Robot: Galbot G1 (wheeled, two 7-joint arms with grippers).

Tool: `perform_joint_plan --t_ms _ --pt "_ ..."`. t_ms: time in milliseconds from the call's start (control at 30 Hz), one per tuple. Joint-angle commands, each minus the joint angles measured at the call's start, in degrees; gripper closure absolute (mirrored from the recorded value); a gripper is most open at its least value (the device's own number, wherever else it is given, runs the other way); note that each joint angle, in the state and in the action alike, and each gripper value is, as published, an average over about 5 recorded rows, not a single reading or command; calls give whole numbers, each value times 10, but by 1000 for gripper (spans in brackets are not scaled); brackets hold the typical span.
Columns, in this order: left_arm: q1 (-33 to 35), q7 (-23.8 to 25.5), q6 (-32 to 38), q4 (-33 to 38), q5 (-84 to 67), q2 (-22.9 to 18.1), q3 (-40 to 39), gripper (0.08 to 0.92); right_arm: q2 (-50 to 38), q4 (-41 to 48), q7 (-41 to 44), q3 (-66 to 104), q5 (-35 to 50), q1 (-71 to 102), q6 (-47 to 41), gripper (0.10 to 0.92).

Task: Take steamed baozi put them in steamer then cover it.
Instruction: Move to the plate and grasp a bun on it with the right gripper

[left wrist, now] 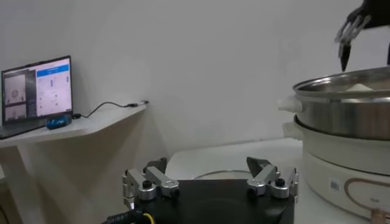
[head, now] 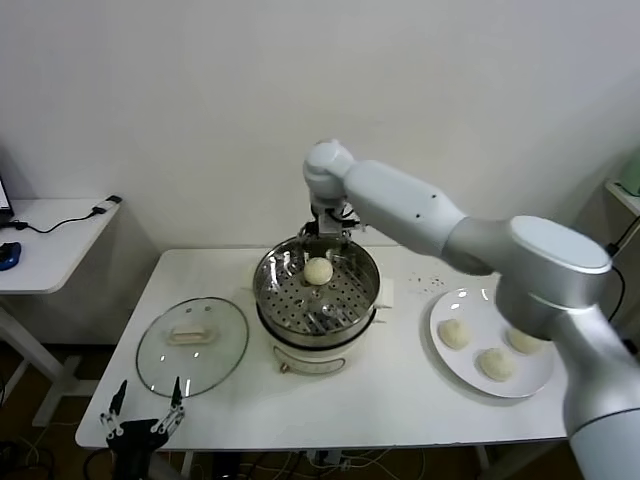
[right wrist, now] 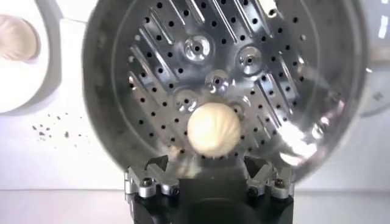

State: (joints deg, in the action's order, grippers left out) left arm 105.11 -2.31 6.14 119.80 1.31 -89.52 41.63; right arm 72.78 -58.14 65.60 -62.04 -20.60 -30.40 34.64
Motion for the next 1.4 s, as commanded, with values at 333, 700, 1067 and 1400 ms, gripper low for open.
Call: perform_joint_plan --t_ms 333,700,1067,1400 --pt "-14 2 -9 8 14 -6 -16 177 -389 -191 -54 -84 449 17 -510 203" --pt "-6 2 -5 5 15 -6 -13 177 -377 -81 1 76 317 229 -486 203" --pt "0 2 -1 -1 15 -6 -5 177 -296 38 19 133 240 301 -439 203" --pt "0 4 2 -3 13 -9 -5 177 -244 99 16 155 203 311 -416 203"
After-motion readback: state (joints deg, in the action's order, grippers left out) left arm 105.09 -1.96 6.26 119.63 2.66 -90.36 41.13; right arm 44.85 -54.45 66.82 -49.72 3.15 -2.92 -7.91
